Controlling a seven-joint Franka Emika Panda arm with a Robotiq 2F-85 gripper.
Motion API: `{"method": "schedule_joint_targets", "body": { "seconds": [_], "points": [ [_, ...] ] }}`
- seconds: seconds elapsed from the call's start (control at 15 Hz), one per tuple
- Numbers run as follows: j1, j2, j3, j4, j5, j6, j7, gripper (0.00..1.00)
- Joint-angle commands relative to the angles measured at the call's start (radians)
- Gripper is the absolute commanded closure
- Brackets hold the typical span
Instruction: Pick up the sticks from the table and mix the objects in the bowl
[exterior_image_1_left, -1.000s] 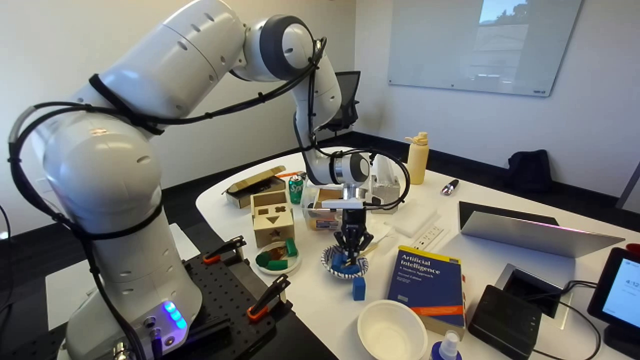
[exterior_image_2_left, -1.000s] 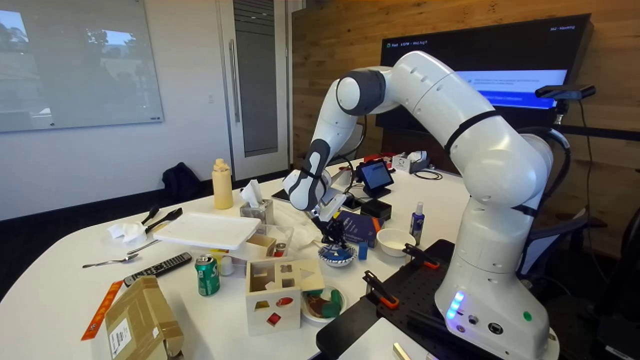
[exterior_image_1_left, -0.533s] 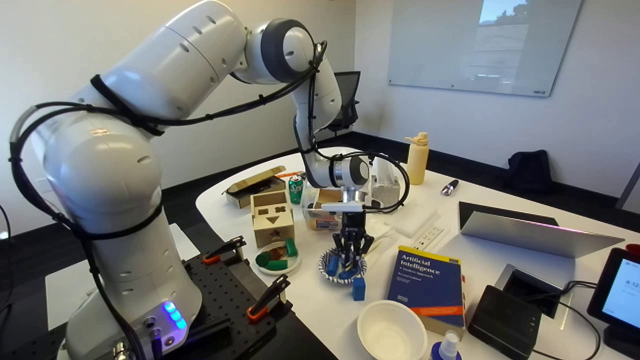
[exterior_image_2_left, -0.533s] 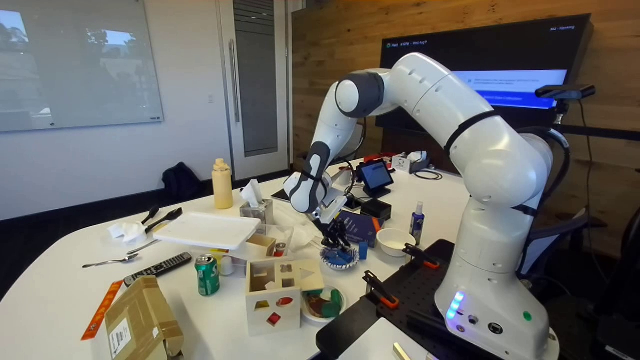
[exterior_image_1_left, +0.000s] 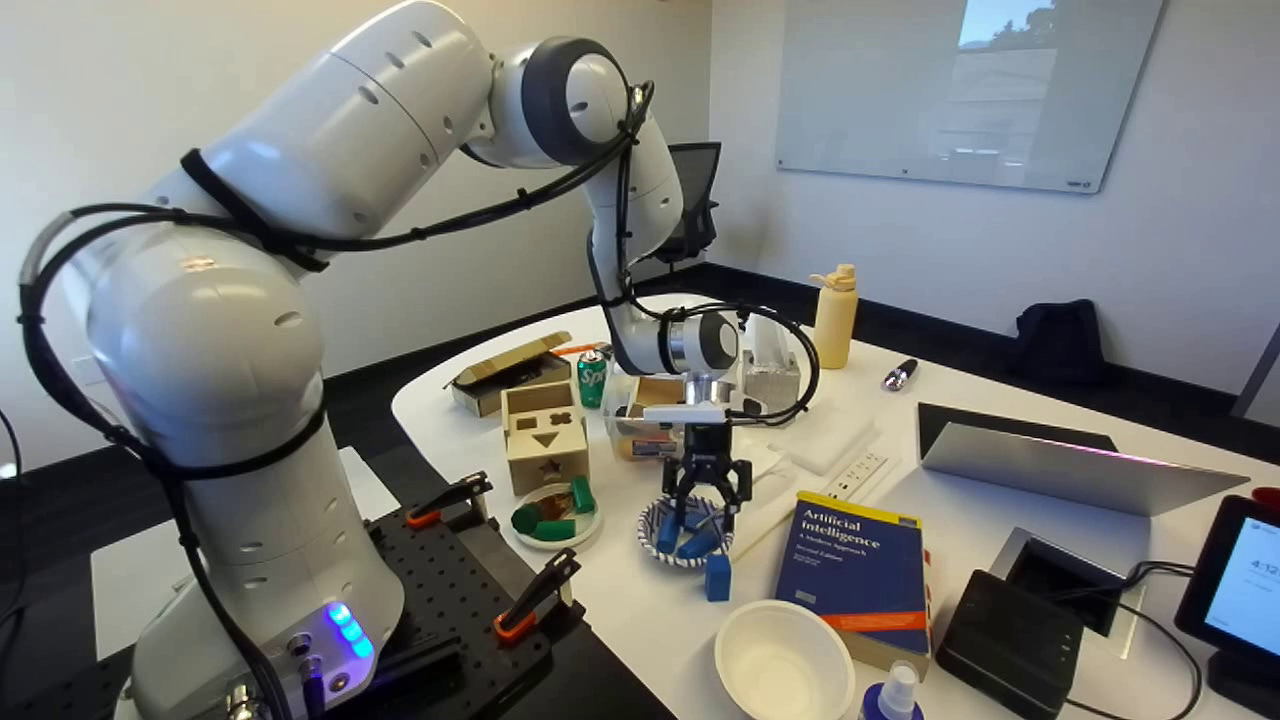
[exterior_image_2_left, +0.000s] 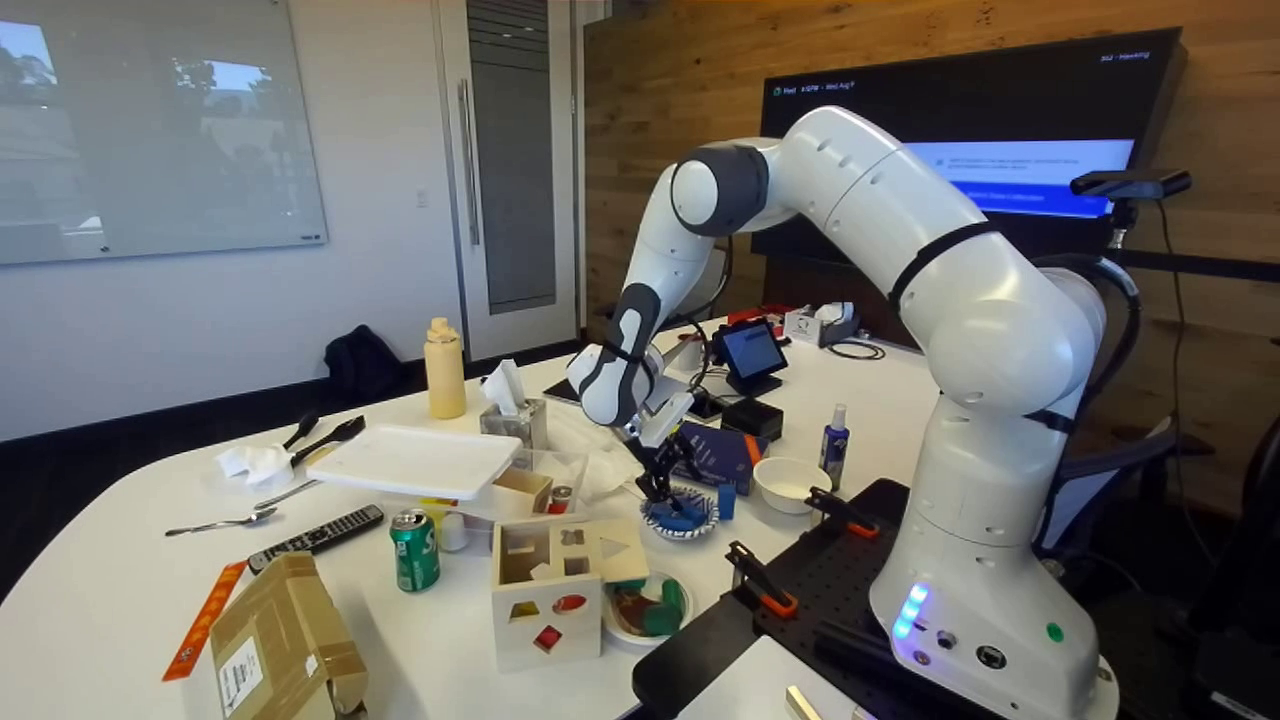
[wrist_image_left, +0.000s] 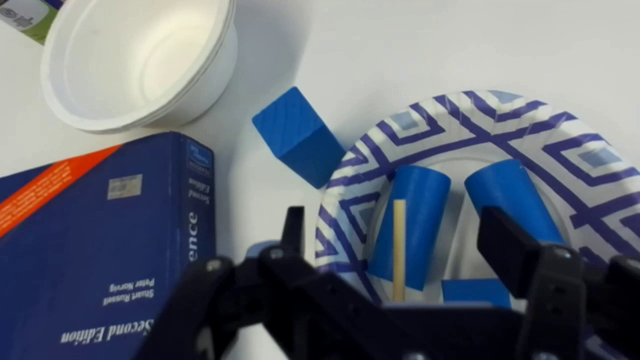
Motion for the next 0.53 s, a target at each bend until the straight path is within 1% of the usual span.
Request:
{"method": "schedule_joint_targets", "body": {
  "seconds": [0.0,0.27,0.47],
  "points": [
    [0.015,-0.034,-0.011,-0.019,0.009,0.022,0.016,0.00],
    [0.000,-0.094,0.001,-0.038,0.036,0.044,0.004,0.00],
    [-0.022,-0.164,0.021,-0.064,0.086,0.048,-0.019,0.00]
  ]
}}
